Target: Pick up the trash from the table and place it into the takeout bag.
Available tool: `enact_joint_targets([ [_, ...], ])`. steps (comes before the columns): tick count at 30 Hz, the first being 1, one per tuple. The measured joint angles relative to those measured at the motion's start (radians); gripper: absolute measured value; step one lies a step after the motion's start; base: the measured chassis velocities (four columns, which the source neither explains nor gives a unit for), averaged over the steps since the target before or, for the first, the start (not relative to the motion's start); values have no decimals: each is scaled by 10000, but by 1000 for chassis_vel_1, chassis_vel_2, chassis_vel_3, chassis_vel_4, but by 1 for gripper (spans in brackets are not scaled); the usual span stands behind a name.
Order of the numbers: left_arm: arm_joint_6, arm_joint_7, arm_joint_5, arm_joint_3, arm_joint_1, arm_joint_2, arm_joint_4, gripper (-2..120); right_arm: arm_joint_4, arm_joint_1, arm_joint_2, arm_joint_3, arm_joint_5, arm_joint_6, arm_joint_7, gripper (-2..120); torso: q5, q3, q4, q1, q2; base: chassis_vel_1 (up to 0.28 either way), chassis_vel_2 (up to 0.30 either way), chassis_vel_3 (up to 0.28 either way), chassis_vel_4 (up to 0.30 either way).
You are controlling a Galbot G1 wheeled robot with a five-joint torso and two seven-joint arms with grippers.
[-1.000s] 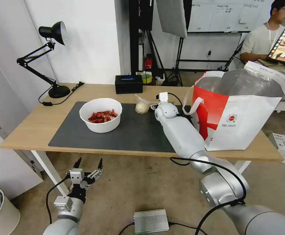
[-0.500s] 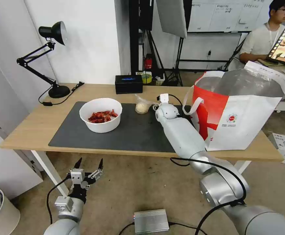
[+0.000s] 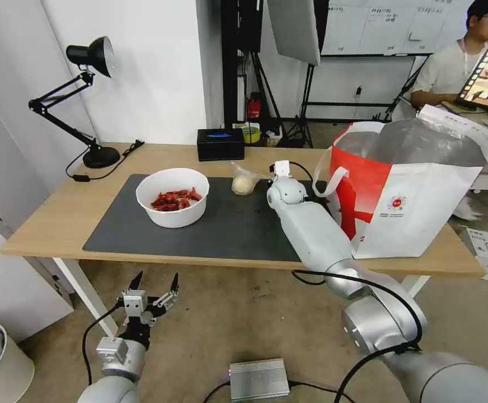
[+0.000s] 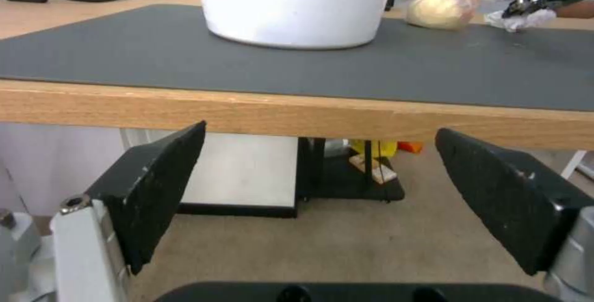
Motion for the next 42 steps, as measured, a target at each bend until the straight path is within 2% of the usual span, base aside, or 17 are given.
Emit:
enact_joint_targets([
  [1,-2,0,0,7,-12,3,7,100,-5,-1,-3,16,3,0,1,0,0,0,0,0,0,0,0,0,0],
  [12,-7,0,0,144,-101,31,68,100,27,-49,-50,139,34,3,2,0,0,0,0,0,0,0,0,0,0],
  [25,-7,-15,-34,150,-100,123,3,100,1016,-142,-547,47,900,-170,403,0,2,0,-1,0,0,0,0,0,0],
  [34,-11,-20,-41,149,-55,116,-27,100,2120,-138,-1124,15,1235,-317,569,0,2,0,0,0,0,0,0,0,0],
  [40,-22,-24,-37,117,3,103,-57,100,3668,-632,-1827,44,1305,-433,807,0,2,0,-1,0,0,0,0,0,0],
  [42,-22,-24,-37,114,6,102,-58,100,3837,-689,-1901,43,1307,-465,839,0,3,0,-1,0,0,0,0,0,0],
])
